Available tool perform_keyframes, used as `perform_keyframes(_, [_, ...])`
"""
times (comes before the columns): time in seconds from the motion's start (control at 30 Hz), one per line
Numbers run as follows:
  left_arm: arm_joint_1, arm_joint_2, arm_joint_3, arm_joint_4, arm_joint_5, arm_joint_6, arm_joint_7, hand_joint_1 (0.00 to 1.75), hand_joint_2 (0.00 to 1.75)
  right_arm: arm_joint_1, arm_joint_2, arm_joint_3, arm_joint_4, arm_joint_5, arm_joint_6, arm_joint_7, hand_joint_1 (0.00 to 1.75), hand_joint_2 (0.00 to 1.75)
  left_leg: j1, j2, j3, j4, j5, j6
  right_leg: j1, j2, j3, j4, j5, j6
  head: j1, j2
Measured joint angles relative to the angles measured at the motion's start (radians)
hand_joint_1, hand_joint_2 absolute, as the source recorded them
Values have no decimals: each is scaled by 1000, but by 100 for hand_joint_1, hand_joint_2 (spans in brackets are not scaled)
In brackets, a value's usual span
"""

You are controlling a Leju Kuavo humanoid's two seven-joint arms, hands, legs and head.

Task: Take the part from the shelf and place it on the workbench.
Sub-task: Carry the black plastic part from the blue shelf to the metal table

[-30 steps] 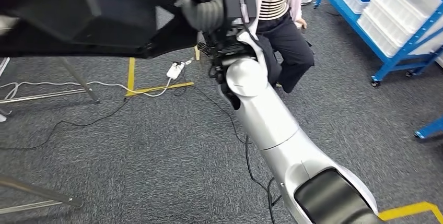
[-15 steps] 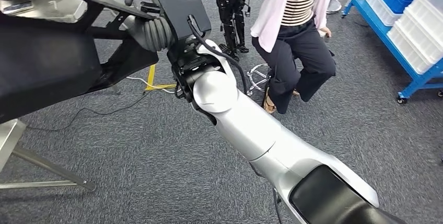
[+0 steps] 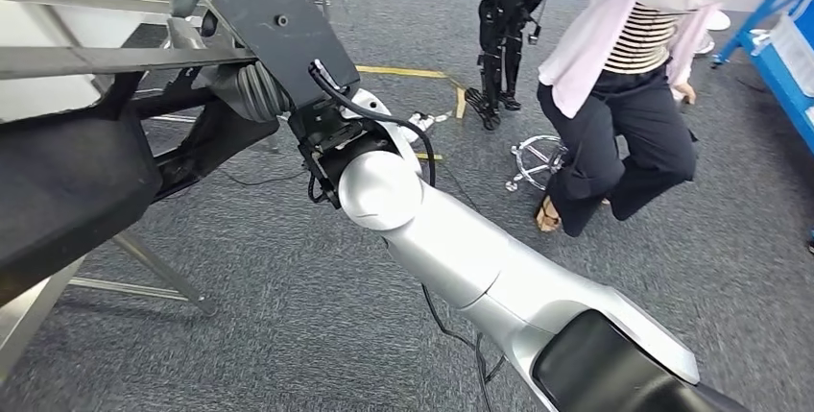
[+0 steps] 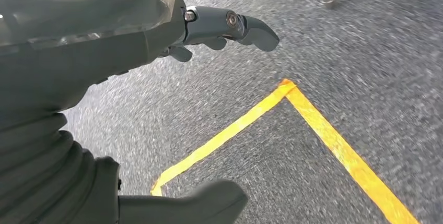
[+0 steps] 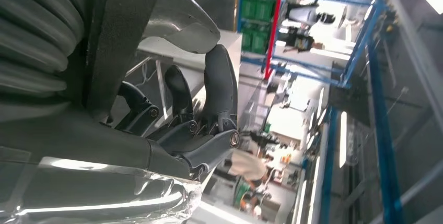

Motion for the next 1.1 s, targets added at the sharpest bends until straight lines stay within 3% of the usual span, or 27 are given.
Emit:
perform_keyframes(0.07, [0, -1, 10, 0, -21, 0, 7, 0, 175, 1, 0, 1, 1, 8, 2, -1, 175, 175, -1, -20, -1, 0, 3, -7, 3, 24, 50, -110, 40, -4, 0, 0])
perform_keyframes(0.1, [0, -2, 15, -2, -37, 0, 16, 0, 175, 3, 1, 2, 1, 12, 4, -2, 175, 175, 0, -26, -3, -1, 4, -12, 6, 29, 58, -128, 46, -8, -1, 0])
perform_keyframes(0.17, [2, -7, 29, -7, -72, 1, 34, 0, 175, 7, 2, 2, 2, 19, 11, -3, 175, 175, 2, -34, -6, -5, 9, -24, 5, 16, 62, -133, 54, -19, -1, 0])
perform_keyframes(0.23, [3, -10, 40, -14, -89, 1, 43, 0, 175, 10, 3, 2, 2, 22, 16, -4, 175, 175, 1, -5, -20, 16, -7, -32, -2, -2, 67, -141, 64, -34, -3, 0])
perform_keyframes(0.3, [3, -11, 46, -19, -94, 1, 45, 0, 175, 13, 2, 2, 3, 22, 18, -7, 175, 175, -2, 44, -67, 119, -68, -37, -3, -23, 68, -145, 68, -44, -4, 0])
perform_keyframes(0.37, [2, -11, 53, -23, -97, 2, 46, 0, 175, 20, 2, 3, 5, 22, 19, -9, 175, 175, -1, 61, -126, 249, -125, -43, 0, -46, 66, -145, 67, -46, -5, 0])
perform_keyframes(0.4, [2, -11, 56, -25, -98, 2, 46, 0, 175, 24, 2, 3, 6, 22, 19, -9, 175, 175, 0, 65, -138, 277, -129, -46, 0, -57, 66, -145, 67, -46, -5, 0])
perform_keyframes(0.43, [3, -11, 58, -25, -98, 2, 46, 0, 175, 27, 2, 4, 8, 22, 19, -9, 175, 175, 2, 69, -132, 269, -118, -48, 0, -68, 65, -145, 66, -46, -5, 0])
perform_keyframes(0.53, [3, -13, 64, -32, -115, 1, 56, 0, 175, 30, 2, 4, 9, 23, 20, -10, 175, 175, 6, 117, -26, 81, -40, -52, 5, -94, 66, -141, 60, -39, -6, 0])
perform_keyframes(0.6, [2, -18, 67, -40, -140, 1, 73, 0, 175, 32, 2, 3, 9, 23, 20, -14, 175, 175, 4, 136, 12, 9, -20, -42, 16, -106, 67, -138, 54, -31, -2, 0])
perform_keyframes(0.67, [1, -26, 73, -53, -157, 1, 90, 0, 175, 34, 2, 1, 10, 29, 18, -17, 175, 175, -1, 116, 9, 5, -18, -26, 21, -120, 69, -139, 52, -24, 0, 0])
perform_keyframes(0.73, [2, -34, 79, -67, -161, 1, 100, 0, 175, 35, 2, -5, 12, 40, 14, -19, 175, 175, -2, 97, 10, 1, -12, -9, 15, -105, 59, -117, 35, -17, 0, 0])
perform_keyframes(0.77, [1, -36, 81, -75, -160, 1, 103, 0, 175, 35, 1, -9, 14, 46, 12, -19, 175, 175, -1, 87, 10, -2, -9, -2, 11, -84, 41, -79, 15, -15, 0, 0])
perform_keyframes(0.83, [1, -40, 83, -88, -155, 2, 108, 0, 175, 40, -1, -22, 20, 60, 9, -21, 175, 175, 0, 65, 8, -3, -5, 8, 5, -38, -23, 57, -42, -17, 2, 0])
perform_keyframes(0.9, [1, -44, 84, -100, -150, 2, 113, 0, 175, 51, -2, -33, 30, 75, 7, -21, 175, 175, -3, 39, 5, -3, -3, 12, 3, -24, -77, 164, -74, -14, 2, 0])
perform_keyframes(0.93, [2, -46, 85, -104, -147, 2, 114, 0, 175, 56, -2, -38, 34, 83, 6, -21, 175, 175, -4, 27, 5, -3, -2, 12, 3, -22, -77, 162, -66, -9, 1, 0])
perform_keyframes(0.97, [2, -47, 86, -109, -144, 2, 115, 0, 175, 60, -1, -44, 37, 90, 5, -22, 175, 175, -5, 13, 4, -3, 0, 12, 3, -19, -58, 120, -45, -5, 1, 0])
perform_keyframes(1.03, [2, -50, 87, -115, -134, 2, 115, 0, 175, 62, -1, -59, 42, 104, 5, -25, 175, 175, -6, -11, 4, -3, 3, 8, 3, 8, 12, -27, 12, -1, 1, 0])
perform_keyframes(1.1, [2, -54, 88, -119, -124, 2, 115, 0, 175, 63, 0, -79, 46, 121, 4, -28, 175, 175, -6, -30, 1, -2, 6, 0, 5, 34, 54, -121, 45, -8, 1, 0])
